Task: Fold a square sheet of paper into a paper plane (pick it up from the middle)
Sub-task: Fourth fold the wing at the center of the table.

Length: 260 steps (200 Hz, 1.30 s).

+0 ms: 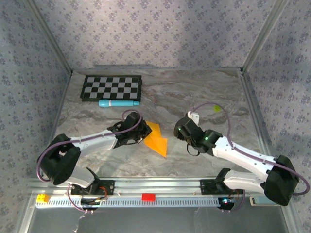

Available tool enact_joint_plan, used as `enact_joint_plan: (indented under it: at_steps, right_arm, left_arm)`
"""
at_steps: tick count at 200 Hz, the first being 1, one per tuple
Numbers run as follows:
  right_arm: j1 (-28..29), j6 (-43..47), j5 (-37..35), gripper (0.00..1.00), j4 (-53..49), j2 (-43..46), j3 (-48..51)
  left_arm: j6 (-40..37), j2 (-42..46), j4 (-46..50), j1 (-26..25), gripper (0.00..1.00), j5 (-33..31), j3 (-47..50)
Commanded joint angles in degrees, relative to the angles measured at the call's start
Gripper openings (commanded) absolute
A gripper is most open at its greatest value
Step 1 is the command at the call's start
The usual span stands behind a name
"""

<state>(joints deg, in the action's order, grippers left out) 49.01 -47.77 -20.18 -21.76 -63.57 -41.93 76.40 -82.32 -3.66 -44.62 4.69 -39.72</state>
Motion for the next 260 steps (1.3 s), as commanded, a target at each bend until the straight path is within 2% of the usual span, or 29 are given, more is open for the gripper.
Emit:
enact_joint_plan:
  at_steps: [1, 19, 36, 71, 92, 125, 156, 173, 200, 245, 260]
  right_arm:
    - [1.7, 11.0, 6.6, 0.46, 7.0, -1.3, 1.7]
    - [8.4, 15.3, 0.9, 0.45, 9.5, -3.1, 2.9]
    - [13.1, 18.2, -1.4, 0.44, 12.2, -4.7, 4.3]
    - [18.4, 20.9, -4.3, 0.44, 18.5, -8.1, 7.6]
    - [21.0, 23.3, -7.9, 0.48, 24.0, -11.1, 9.1]
    - [22.0, 25.4, -9.8, 0.48, 23.8, -17.8, 5.8]
    - [23.2, 23.6, -16.4, 0.45, 20.3, -21.5, 4.1]
    - [23.3, 23.2, -17.6, 0.45, 19.1, -22.5, 4.2]
    - [22.6, 24.0, -16.1, 0.40, 20.4, -23.7, 4.5]
    - [22.0, 25.8, -14.8, 0.40, 21.4, -25.4, 3.5]
    - [21.9, 25.6, -15.2, 0.36, 21.6, -25.5, 3.4]
  left_arm:
    - [0.8, -0.9, -1.6, 0.2, 0.02, 0.0, -0.7]
    - [0.9, -0.9, -1.4, 0.3, 0.02, -0.4, -0.9]
    - [0.4, -1.0, -0.8, 0.3, 0.02, -0.2, -1.6]
    - [0.9, -1.4, -1.0, 0.3, 0.02, -0.4, -1.4]
    - [0.9, -1.9, -1.3, 0.3, 0.02, -0.1, -1.6]
    - [1.1, -2.5, -2.0, 0.2, 0.02, 0.2, -1.5]
    - [1.2, -2.7, -2.2, 0.1, 0.02, 0.2, -1.5]
    - [1.2, -2.6, -2.3, 0.1, 0.02, 0.3, -1.5]
    - [1.2, -2.5, -2.4, 0.1, 0.02, 0.6, -1.5]
    - [1.0, -2.2, -2.2, 0.1, 0.02, 0.9, -1.8]
    - [1.1, -2.1, -2.2, 0.1, 0.02, 0.7, -1.5]
